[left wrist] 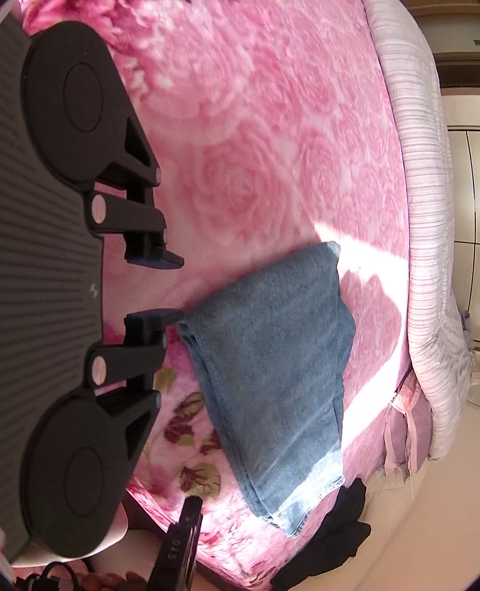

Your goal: Fold clothes

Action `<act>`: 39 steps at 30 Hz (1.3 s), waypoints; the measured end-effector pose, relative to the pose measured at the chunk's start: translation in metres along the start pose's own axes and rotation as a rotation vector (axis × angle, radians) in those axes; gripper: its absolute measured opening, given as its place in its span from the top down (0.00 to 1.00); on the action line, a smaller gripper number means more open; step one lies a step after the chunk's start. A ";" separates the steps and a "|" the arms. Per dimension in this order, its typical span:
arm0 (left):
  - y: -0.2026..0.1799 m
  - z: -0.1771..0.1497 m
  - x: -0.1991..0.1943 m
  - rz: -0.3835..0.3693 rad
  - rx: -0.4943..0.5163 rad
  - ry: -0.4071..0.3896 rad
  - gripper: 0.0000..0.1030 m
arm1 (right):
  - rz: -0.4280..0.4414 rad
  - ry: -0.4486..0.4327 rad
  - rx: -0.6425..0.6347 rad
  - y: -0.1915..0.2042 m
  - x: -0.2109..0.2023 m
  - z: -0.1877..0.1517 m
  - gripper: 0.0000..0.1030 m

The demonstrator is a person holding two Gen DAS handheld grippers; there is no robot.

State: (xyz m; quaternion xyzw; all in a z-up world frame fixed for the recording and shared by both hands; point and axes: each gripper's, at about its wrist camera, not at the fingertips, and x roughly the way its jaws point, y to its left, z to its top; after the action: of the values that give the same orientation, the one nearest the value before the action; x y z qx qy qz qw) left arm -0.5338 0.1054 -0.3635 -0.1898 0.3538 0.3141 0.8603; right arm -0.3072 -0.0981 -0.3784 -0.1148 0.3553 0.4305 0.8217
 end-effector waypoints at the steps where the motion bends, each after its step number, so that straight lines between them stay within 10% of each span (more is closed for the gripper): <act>1: 0.000 -0.001 -0.002 0.005 0.003 -0.003 0.78 | -0.005 -0.007 -0.005 0.003 -0.004 0.000 0.71; 28: 0.028 -0.016 -0.010 -0.051 -0.055 0.018 0.74 | -0.079 -0.060 -0.112 0.021 -0.026 -0.011 0.63; 39: 0.056 -0.020 -0.002 -0.056 -0.123 0.068 0.74 | -0.033 -0.191 -0.802 0.081 0.009 -0.045 0.45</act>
State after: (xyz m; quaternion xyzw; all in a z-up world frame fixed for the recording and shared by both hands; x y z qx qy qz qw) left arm -0.5823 0.1343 -0.3815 -0.2626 0.3576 0.3045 0.8429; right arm -0.3890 -0.0660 -0.4077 -0.3913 0.0797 0.5303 0.7479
